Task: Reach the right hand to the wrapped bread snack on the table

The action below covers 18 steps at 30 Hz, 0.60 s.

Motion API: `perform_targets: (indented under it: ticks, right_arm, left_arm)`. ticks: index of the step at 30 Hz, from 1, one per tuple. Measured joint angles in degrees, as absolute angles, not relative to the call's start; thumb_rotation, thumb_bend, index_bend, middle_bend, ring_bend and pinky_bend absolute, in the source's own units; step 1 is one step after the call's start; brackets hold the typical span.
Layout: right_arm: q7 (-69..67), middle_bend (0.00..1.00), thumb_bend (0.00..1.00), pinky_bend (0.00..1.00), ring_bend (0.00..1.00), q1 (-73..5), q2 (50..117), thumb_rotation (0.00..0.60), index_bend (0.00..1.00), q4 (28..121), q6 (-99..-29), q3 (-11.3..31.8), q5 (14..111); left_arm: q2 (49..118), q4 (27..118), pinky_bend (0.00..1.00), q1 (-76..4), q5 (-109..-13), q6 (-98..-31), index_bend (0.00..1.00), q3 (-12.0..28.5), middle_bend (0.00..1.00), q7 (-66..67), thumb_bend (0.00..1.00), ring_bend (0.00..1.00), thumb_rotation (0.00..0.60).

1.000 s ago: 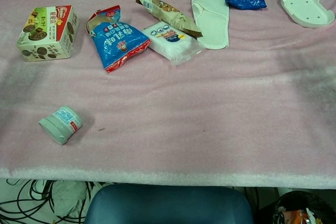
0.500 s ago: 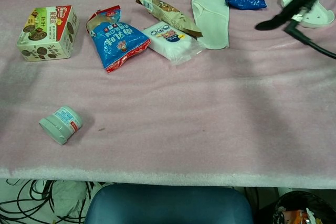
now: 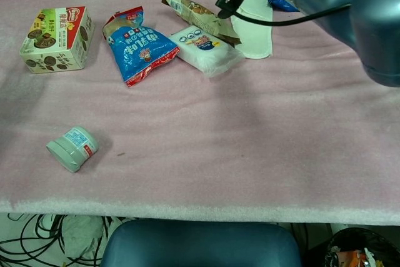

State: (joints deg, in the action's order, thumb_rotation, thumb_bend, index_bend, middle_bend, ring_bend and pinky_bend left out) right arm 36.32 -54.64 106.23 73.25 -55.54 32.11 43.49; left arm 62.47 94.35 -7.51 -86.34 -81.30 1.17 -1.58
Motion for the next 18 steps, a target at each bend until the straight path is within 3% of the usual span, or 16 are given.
perform_targets:
  ticks: [8, 18]
  right_arm:
    - [35.57, 0.00, 0.03, 0.23, 0.00, -62.74, 113.35, 0.600, 0.00, 56.11, -50.99, 35.93, 38.13]
    - [31.70, 0.00, 0.03, 0.23, 0.00, -68.35, 120.52, 0.600, 0.00, 38.81, -44.84, 36.62, 34.83]
  left_arm:
    - [62.52, 94.44, 0.00, -7.77, -84.57, -80.13, 0.00, 1.59, 0.00, -1.87, 0.00, 0.00, 0.600]
    - [62.28, 94.85, 0.00, -7.99, -84.01, -79.64, 0.00, 1.78, 0.00, -1.92, 0.00, 0.00, 0.600]
